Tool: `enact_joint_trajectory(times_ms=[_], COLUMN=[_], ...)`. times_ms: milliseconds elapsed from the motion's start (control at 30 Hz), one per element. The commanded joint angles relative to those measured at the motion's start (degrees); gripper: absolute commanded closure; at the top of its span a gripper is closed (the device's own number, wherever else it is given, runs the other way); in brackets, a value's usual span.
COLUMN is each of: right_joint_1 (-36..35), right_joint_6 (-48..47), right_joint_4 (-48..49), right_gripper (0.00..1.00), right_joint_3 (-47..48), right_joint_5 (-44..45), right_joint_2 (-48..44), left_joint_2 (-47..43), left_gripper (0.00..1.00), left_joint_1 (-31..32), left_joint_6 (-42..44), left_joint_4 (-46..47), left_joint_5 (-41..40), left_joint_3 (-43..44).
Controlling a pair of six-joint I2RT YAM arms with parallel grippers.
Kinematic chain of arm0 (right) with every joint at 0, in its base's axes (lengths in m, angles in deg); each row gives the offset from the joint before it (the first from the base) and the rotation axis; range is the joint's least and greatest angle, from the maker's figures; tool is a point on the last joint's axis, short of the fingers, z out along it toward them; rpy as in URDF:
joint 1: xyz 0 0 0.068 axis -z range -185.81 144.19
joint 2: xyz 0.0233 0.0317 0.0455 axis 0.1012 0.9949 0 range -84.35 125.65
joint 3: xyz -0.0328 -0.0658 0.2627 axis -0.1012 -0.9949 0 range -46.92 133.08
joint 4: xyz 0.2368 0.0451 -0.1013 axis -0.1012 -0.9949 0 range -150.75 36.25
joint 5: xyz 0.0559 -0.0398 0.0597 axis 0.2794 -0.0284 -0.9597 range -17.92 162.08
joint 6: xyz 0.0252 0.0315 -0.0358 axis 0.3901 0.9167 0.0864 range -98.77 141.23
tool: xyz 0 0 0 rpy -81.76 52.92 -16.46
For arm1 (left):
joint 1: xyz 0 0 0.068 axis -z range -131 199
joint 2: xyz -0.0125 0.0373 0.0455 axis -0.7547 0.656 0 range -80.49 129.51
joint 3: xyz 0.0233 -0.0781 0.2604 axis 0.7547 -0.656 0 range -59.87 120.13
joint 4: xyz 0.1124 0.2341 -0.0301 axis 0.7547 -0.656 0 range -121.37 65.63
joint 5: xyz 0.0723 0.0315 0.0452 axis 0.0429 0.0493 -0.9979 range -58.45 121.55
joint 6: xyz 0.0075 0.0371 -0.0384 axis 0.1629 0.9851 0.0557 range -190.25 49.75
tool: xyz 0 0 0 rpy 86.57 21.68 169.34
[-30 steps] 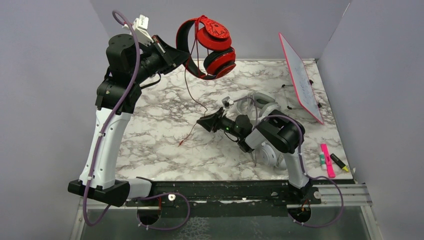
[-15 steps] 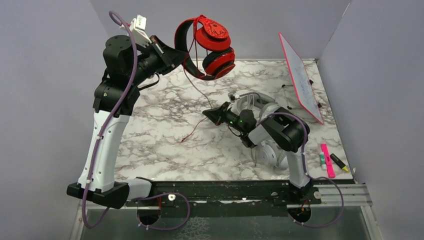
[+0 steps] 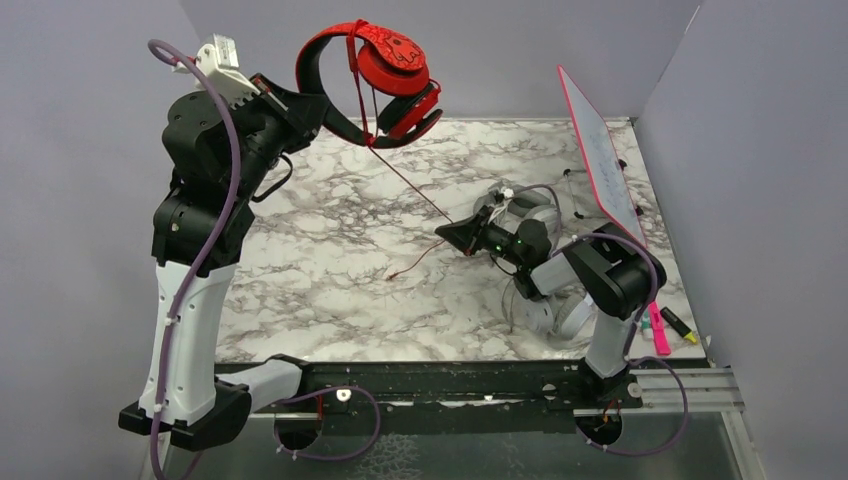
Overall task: Wrap the headphones
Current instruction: Wrap the headphones cable around the headphones.
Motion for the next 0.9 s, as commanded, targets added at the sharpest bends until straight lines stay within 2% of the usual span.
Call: enact_joint_trajectory(times_ms=[0, 100, 233, 433, 500, 600, 733, 800, 867], right_joint_1=[0.11, 0.24, 0.50, 4.42, 6.38, 9.13, 12.23, 13.11, 13.56], right_joint_6=[-0.36, -0.14, -1.14, -1.95, -3.03, -6.36, -11.43, -15.33, -19.00], right_joint_4=[-1.70, -0.98, -7.19, -14.46, -18.95, -30.15, -43.85, -51.65, -58.64], right_gripper=[0.99, 0.99, 0.99, 0.99, 0.99, 0.99, 0.99, 0.99, 0.99], right_joint_3=[0.12, -2.61, 0.42, 11.79, 16.34, 25.39, 36.13, 42.11, 47.76], right_joint_5=[-9.98, -7.49, -4.77, -6.54, -7.75, -10.95, -14.06, -14.67, -13.88], right_joint_2=[3.01, 2.97, 2.93, 4.91, 4.92, 5.29, 5.17, 5.17, 5.16], left_joint_2=[-0.52, 0.60, -0.08, -2.02, -4.41, -7.03, -9.17, -9.56, -9.23], left_gripper=[1.00, 1.00, 1.00, 1.00, 1.00, 1.00, 1.00, 1.00, 1.00], left_joint_1=[-0.07, -0.12, -0.10, -0.05, 0.52, 1.33, 4.65, 6.20, 8.38], left_joint_6=[-2.03, -1.38, -2.28, -2.41, 0.49, 7.64, 17.48, 21.30, 24.16], left_joint_4=[9.71, 10.19, 9.92, 8.21, 7.33, 1.19, -10.19, -16.73, -22.80], left_joint_5=[-6.46, -5.73, -2.47, 13.56, 16.24, 17.50, 16.31, 11.33, 2.51], left_joint_3=[3.63, 6.02, 5.62, 3.24, 0.28, -1.58, -3.36, -3.90, -4.68])
